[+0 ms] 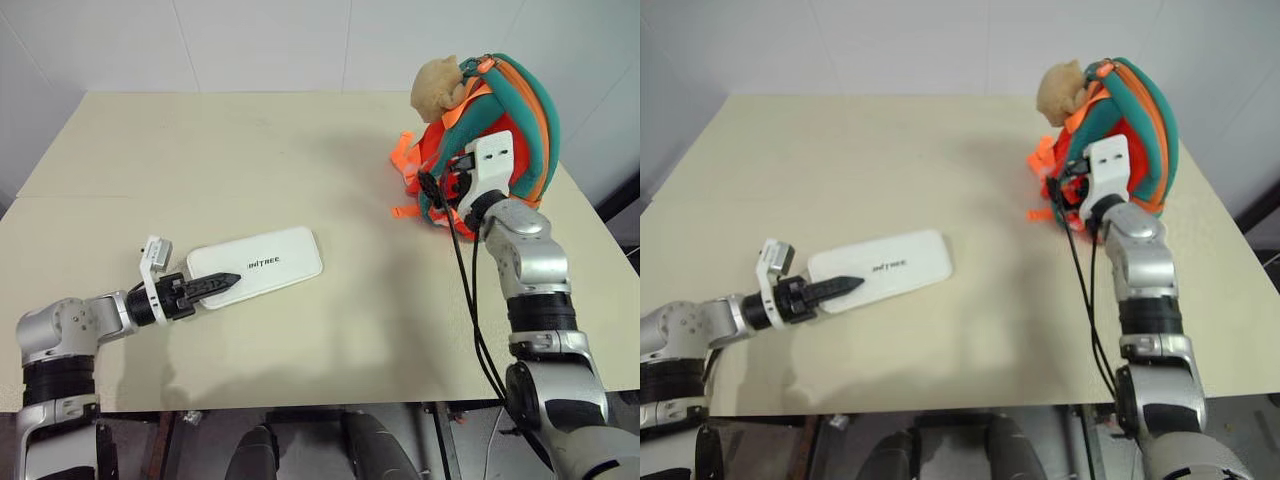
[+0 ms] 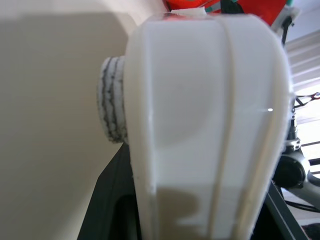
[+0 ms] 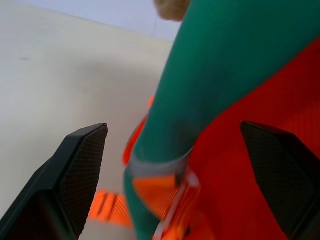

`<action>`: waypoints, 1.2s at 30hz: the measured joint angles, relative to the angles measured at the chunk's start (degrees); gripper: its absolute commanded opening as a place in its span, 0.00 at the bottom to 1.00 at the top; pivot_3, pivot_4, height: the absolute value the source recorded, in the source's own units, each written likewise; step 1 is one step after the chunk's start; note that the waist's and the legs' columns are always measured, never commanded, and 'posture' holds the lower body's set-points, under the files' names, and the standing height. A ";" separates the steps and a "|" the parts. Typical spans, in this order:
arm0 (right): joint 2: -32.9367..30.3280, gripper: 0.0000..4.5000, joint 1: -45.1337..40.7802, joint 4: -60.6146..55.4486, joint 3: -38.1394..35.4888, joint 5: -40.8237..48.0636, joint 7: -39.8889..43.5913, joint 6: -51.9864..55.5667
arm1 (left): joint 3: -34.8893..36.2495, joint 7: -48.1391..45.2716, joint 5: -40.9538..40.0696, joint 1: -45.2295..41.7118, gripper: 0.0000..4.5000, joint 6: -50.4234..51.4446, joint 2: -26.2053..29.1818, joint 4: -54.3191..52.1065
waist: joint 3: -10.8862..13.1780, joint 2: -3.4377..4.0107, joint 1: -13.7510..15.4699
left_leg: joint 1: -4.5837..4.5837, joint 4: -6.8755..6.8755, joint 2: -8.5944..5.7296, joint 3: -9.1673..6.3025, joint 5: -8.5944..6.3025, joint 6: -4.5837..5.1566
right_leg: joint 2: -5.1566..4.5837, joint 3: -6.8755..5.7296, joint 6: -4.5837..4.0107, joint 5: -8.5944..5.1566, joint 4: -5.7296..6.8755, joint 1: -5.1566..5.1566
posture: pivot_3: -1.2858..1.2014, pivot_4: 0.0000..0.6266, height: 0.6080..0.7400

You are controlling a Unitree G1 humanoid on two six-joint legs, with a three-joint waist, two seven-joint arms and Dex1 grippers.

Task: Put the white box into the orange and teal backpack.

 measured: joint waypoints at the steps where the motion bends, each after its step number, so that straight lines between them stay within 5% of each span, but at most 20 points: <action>1: 0.67 1.00 -0.86 1.66 0.01 -0.12 -0.59 -1.01 | 0.38 0.54 -0.49 0.43 0.30 0.08 -0.16 -0.46 | 0.00 0.00 -0.13 | -0.01 0.00 -0.01 0.00 0.00 0.00 | -0.01 0.01 0.00 0.00 0.00 0.00 | 0.52 0.24 1.00; 8: 4.08 1.00 -11.42 21.52 -1.03 -1.87 -5.26 -12.95 | 2.92 4.64 -3.67 3.54 0.30 0.54 -1.97 -4.19 | 0.00 0.00 -1.23 | 0.00 0.01 -0.02 -0.01 0.01 0.00 | -0.01 -0.01 0.01 0.01 0.02 0.02 | 0.52 0.24 1.00; 11: 5.17 0.87 -14.93 28.58 -2.21 -1.83 -6.67 -17.88 | 2.94 5.90 -4.52 3.96 0.30 0.35 -3.20 -4.77 | 0.00 0.00 -1.33 | 0.00 0.00 -0.02 -0.03 0.01 -0.01 | -0.01 -0.02 0.01 0.01 0.01 0.04 | 0.52 0.24 1.00; 23: 5.60 0.00 -16.48 35.78 -3.01 -0.91 -0.71 -26.74 | 2.77 7.25 -5.48 4.51 0.30 -1.88 -3.48 -5.99 | 0.00 0.00 -2.60 | 0.00 -0.02 -0.02 -0.07 0.03 -0.04 | 0.02 -0.05 0.01 0.01 0.03 0.05 | 0.52 0.24 1.00; 29: 6.98 0.00 -14.47 24.27 -2.95 7.50 19.39 -19.44 | 2.78 5.29 -5.35 4.50 0.30 -7.42 -1.79 -4.76 | 0.01 0.03 -3.41 | 0.03 -0.11 0.06 -0.12 0.07 -0.10 | 0.08 -0.09 0.01 0.01 0.10 0.02 | 0.52 0.24 1.00; 36: 1.05 0.00 -2.99 -9.68 0.11 26.21 38.00 14.87 | 8.41 2.75 -4.19 7.03 0.30 -16.80 3.54 1.65 | 0.05 0.09 -2.65 | -0.03 -0.36 0.08 -0.33 0.08 -0.13 | -0.04 -0.26 -0.13 -0.07 0.10 -0.03 | 0.52 0.24 1.00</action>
